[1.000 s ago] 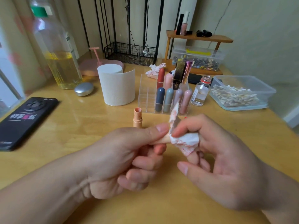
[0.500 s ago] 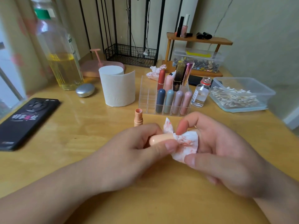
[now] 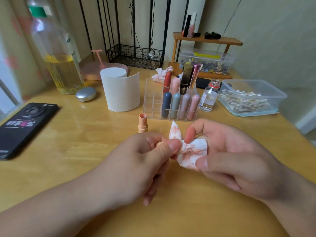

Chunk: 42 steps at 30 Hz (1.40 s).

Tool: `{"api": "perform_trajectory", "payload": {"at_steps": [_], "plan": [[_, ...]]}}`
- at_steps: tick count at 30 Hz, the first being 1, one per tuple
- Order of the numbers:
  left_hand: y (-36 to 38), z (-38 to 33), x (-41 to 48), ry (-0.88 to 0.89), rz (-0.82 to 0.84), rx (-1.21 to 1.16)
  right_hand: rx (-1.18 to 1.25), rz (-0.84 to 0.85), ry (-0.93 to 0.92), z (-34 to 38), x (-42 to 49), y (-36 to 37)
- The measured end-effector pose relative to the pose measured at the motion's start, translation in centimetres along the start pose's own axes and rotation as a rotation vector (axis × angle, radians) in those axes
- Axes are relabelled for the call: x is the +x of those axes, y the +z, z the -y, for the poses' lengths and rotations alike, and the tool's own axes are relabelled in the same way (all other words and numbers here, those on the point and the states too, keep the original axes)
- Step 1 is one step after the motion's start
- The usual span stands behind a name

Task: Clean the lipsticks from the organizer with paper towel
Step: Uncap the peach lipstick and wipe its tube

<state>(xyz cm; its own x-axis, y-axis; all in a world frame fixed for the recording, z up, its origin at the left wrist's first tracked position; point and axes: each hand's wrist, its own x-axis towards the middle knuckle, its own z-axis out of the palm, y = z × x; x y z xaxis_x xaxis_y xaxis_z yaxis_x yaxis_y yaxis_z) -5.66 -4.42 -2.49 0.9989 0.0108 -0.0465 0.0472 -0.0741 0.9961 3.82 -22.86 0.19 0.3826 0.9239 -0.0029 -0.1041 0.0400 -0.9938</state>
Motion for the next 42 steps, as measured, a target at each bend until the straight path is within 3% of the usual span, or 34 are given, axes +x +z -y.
{"api": "perform_trajectory", "payload": {"at_steps": [3, 7, 9, 10, 14, 16, 19, 22, 24, 26, 29, 31, 35, 38, 42], "plan": [[-0.6, 0.3, -0.2, 0.453, -0.137, 0.700, 0.225, 0.045, 0.041, -0.2, 0.0, -0.8], [-1.0, -0.2, -0.2, 0.650, -0.232, 0.956, 0.341, 0.053, -0.012, 0.1, -0.1, -0.7], [-1.0, 0.1, -0.2, 0.527, -0.207, 0.773, 0.135, -0.074, -0.053, -0.1, -0.2, -0.3], [-1.1, 0.0, -0.2, 0.368, -0.169, 0.570, 0.000, -0.145, -0.090, -0.4, -0.2, 0.0], [-1.6, -0.6, 0.4, -0.265, 0.220, -0.287, -0.349, -0.249, -0.214, -1.3, -0.3, 1.4], [-2.0, -0.9, 0.3, -0.414, 0.375, -0.575, -0.431, -0.274, -0.256, -1.3, -0.5, 1.6], [-1.2, -1.0, 0.0, -0.371, 0.276, -0.649, -0.477, -0.285, -0.236, -1.4, -0.2, 1.5], [0.0, -0.8, -0.3, -0.147, 0.050, -0.251, -0.225, -0.240, -0.164, -0.8, 0.1, 1.2], [0.3, -0.4, -0.4, 0.059, -0.023, 0.116, 0.039, -0.206, -0.090, -0.3, 0.1, 0.8], [0.1, -0.2, -0.4, 0.178, -0.071, 0.307, 0.247, -0.276, -0.053, 0.0, 0.1, 0.4], [-0.4, 0.1, -0.1, 0.225, -0.041, 0.198, 0.333, -0.540, -0.084, 0.6, 0.3, -0.3], [-0.6, 0.3, 0.2, 0.253, -0.018, 0.068, 0.514, -0.616, -0.112, 1.0, 0.5, -1.3], [-0.4, 1.0, 0.6, 0.265, -0.041, -0.121, 0.733, -0.307, 0.081, 0.3, 0.6, -2.2], [-0.1, 1.4, 0.8, 0.247, 0.051, -0.270, 0.722, -0.292, 0.155, -0.8, 0.6, -2.3], [-0.1, 1.4, 0.9, 0.229, 0.160, -0.481, 0.642, -0.316, 0.074, -0.3, 0.8, -1.7]]}}
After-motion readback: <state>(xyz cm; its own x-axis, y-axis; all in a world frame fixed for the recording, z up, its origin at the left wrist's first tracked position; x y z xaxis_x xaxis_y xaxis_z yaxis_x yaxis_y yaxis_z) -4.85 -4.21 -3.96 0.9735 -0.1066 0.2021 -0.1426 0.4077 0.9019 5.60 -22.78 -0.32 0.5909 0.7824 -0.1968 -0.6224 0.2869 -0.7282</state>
